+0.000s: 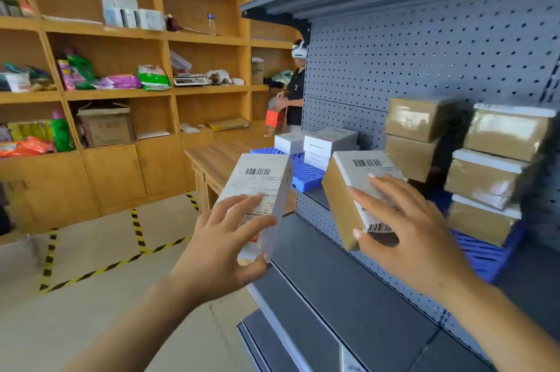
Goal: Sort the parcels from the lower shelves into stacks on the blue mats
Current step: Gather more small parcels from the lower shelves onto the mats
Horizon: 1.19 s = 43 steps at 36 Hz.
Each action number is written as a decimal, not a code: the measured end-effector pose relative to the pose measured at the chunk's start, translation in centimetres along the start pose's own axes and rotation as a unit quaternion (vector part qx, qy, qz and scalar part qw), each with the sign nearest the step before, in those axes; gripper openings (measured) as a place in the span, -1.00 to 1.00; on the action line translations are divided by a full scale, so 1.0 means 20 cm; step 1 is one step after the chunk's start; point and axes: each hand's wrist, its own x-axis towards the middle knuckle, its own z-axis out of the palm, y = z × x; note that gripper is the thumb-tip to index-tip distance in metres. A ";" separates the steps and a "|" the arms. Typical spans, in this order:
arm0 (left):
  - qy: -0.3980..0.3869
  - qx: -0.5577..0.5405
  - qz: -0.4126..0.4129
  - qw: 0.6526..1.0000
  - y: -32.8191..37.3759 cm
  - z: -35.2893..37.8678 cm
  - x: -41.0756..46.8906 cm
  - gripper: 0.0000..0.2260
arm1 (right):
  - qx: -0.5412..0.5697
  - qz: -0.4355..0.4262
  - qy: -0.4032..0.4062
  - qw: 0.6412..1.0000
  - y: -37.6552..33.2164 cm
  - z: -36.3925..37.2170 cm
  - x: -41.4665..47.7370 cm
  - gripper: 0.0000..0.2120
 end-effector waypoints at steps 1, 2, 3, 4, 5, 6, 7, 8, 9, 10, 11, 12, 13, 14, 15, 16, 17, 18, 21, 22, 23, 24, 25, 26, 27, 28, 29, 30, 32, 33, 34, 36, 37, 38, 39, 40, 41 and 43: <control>0.001 -0.002 0.006 1.000 -0.07 0.00 0.01 -0.54 | -0.004 0.006 0.004 1.000 -0.02 0.04 0.04 -0.47; 0.000 -0.003 0.012 1.000 -0.14 0.00 0.03 -0.54 | -0.007 0.011 0.008 1.000 -0.04 0.08 0.08 -0.47; -0.003 -0.004 0.017 1.000 -0.20 0.01 0.04 -0.54 | -0.009 0.015 0.012 1.000 -0.05 0.12 0.12 -0.47; -0.005 -0.005 0.020 1.000 -0.26 0.02 0.06 -0.54 | -0.011 0.017 0.015 1.000 -0.07 0.16 0.15 -0.47; -0.005 -0.007 0.021 1.000 -0.32 0.03 0.08 -0.55 | -0.011 0.019 0.019 1.000 -0.08 0.20 0.18 -0.47; -0.004 -0.009 0.021 1.000 -0.37 0.04 0.10 -0.55 | -0.010 0.020 0.021 1.000 -0.08 0.24 0.20 -0.47; -0.002 -0.013 0.020 1.000 -0.41 0.05 0.12 -0.55 | -0.009 0.021 0.022 0.999 -0.08 0.28 0.23 -0.47; 0.000 -0.018 0.020 1.000 -0.45 0.07 0.14 -0.55 | -0.009 0.022 0.021 0.999 -0.08 0.32 0.25 -0.48; 0.002 -0.024 0.022 0.999 -0.49 0.09 0.17 -0.55 | -0.010 0.022 0.019 1.000 -0.08 0.37 0.27 -0.48; 0.002 -0.028 0.025 0.999 -0.53 0.11 0.19 -0.55 | -0.012 0.022 0.016 1.000 -0.08 0.41 0.30 -0.47; 0.000 -0.030 0.029 0.999 -0.56 0.13 0.22 -0.55 | -0.013 0.022 0.014 1.000 -0.07 0.45 0.32 -0.47; -0.002 -0.030 0.034 0.999 -0.60 0.15 0.25 -0.55 | -0.016 0.021 0.015 1.000 -0.07 0.49 0.35 -0.47; -0.003 -0.030 0.039 0.999 -0.63 0.18 0.29 -0.55 | -0.019 0.022 0.016 0.999 -0.06 0.52 0.38 -0.47; -0.002 -0.031 0.046 0.998 -0.66 0.20 0.32 -0.54 | -0.022 0.024 0.018 0.999 -0.05 0.55 0.42 -0.47; 0.000 -0.033 0.053 0.998 -0.69 0.22 0.37 -0.53 | -0.024 0.026 0.020 0.999 -0.04 0.58 0.45 -0.47; 0.002 -0.035 0.059 0.998 -0.72 0.25 0.41 -0.53 | -0.026 0.027 0.019 0.999 -0.02 0.61 0.49 -0.47; 0.004 -0.037 0.064 0.997 -0.75 0.27 0.46 -0.53 | -0.029 0.028 0.017 0.999 0.00 0.63 0.53 -0.47; 0.007 -0.040 0.070 0.997 -0.78 0.30 0.51 -0.53 | -0.033 0.028 0.015 0.999 0.02 0.66 0.56 -0.46; 0.016 -0.046 0.081 0.996 -0.87 0.37 0.68 -0.54 | -0.041 0.035 0.025 0.998 0.09 0.72 0.67 -0.46; 0.019 -0.048 0.084 0.995 -0.89 0.40 0.74 -0.54 | -0.044 0.037 0.029 0.998 0.12 0.74 0.70 -0.46; 0.020 -0.051 0.087 0.995 -0.91 0.42 0.79 -0.54 | -0.046 0.040 0.031 0.998 0.14 0.75 0.73 -0.45; 0.021 -0.056 0.092 0.994 -0.94 0.45 0.85 -0.54 | -0.048 0.045 0.032 0.997 0.17 0.77 0.75 -0.45; 0.020 -0.059 0.097 0.993 -0.96 0.48 0.90 -0.54 | -0.050 0.049 0.033 0.997 0.19 0.79 0.77 -0.45; 0.021 -0.058 0.103 0.993 -0.99 0.51 0.96 -0.54 | -0.054 0.050 0.035 0.997 0.22 0.80 0.80 -0.45; 0.021 -0.053 0.110 0.992 -1.01 0.54 1.01 -0.54 | -0.058 0.051 0.039 0.996 0.25 0.81 0.82 -0.46; 0.021 -0.051 0.115 0.992 -1.03 0.57 1.06 -0.54 | -0.063 0.051 0.043 0.996 0.27 0.82 0.84 -0.46; 0.020 -0.051 0.119 0.991 -1.05 0.60 1.11 -0.54 | -0.068 0.052 0.047 0.995 0.29 0.83 0.86 -0.46; 0.018 -0.054 0.122 0.991 -1.07 0.63 1.16 -0.54 | -0.073 0.055 0.051 0.994 0.32 0.84 0.87 -0.46; 0.012 -0.061 0.126 0.990 -1.11 0.68 1.26 -0.54 | -0.081 0.069 0.053 0.993 0.36 0.86 0.91 -0.44; 0.009 -0.065 0.128 0.990 -1.13 0.71 1.30 -0.54 | -0.085 0.076 0.052 0.992 0.38 0.87 0.93 -0.44; 0.004 -0.070 0.132 0.989 -1.15 0.74 1.35 -0.53 | -0.090 0.082 0.050 0.991 0.39 0.87 0.94 -0.43; -0.006 -0.081 0.142 0.987 -1.18 0.80 1.44 -0.53 | -0.104 0.092 0.045 0.989 0.41 0.89 0.97 -0.44; -0.011 -0.086 0.147 0.985 -1.19 0.82 1.49 -0.53 | -0.113 0.096 0.044 0.988 0.42 0.89 0.99 -0.44; -0.015 -0.087 0.154 0.984 -1.21 0.85 1.54 -0.53 | -0.123 0.101 0.044 0.986 0.43 0.90 1.01 -0.44; -0.020 -0.087 0.161 0.983 -1.22 0.88 1.58 -0.53 | -0.135 0.106 0.042 0.984 0.44 0.90 1.02 -0.44; -0.027 -0.089 0.168 0.981 -1.23 0.90 1.63 -0.53 | -0.146 0.111 0.041 0.982 0.44 0.91 1.04 -0.44; -0.035 -0.094 0.174 0.980 -1.25 0.93 1.67 -0.53 | -0.157 0.118 0.039 0.980 0.45 0.91 1.06 -0.43; -0.061 -0.106 0.176 0.977 -1.28 0.98 1.76 -0.53 | -0.174 0.134 0.039 0.975 0.45 0.93 1.09 -0.43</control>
